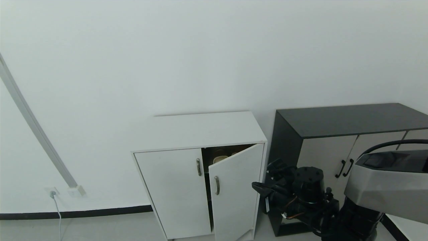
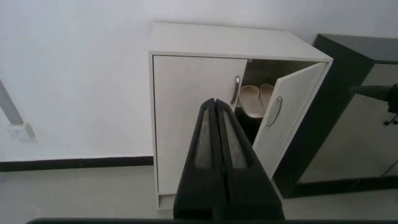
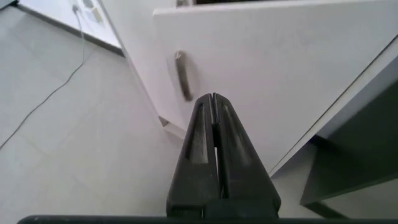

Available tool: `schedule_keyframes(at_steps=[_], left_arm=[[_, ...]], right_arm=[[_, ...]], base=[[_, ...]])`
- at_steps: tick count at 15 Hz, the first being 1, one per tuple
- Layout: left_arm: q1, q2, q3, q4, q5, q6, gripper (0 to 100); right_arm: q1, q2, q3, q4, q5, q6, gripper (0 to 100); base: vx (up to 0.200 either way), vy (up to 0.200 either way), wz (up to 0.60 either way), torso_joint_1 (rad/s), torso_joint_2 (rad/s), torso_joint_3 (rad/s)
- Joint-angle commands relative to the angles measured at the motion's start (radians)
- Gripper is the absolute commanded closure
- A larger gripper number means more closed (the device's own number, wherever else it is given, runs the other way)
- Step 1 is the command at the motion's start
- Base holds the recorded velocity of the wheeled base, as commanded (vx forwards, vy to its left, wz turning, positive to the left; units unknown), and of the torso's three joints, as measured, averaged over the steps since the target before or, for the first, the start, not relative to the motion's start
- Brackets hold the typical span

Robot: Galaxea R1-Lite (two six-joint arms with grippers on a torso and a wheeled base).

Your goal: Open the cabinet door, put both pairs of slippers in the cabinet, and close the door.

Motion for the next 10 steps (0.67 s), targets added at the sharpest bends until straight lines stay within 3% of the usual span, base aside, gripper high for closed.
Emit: schedule_keyframes(at_steps=[1,5,10], left_arm=[[0.001,0.001,0.0,0.0,0.0,0.001,100],[0.0,0.001,0.0,0.0,0.0,0.001,100],[0.001,0.001,0.0,0.0,0.001,0.001,100]], right_arm=[[0.004,-0.026,0.043,-0.005,0.003,-0.001,100],[0.004,-0.003,0.071,-0.031,0.009,-0.001,100],[-0.002,0.098,-0.029,-0.012,0.008,-0.001,100]], base=[[0.2,0.0,0.0,-0.012,-0.01,0.002],[0.2,0.0,0.0,0.011,0.0,0.004],[0.0,0.0,0.0,0.0,0.0,0.0]])
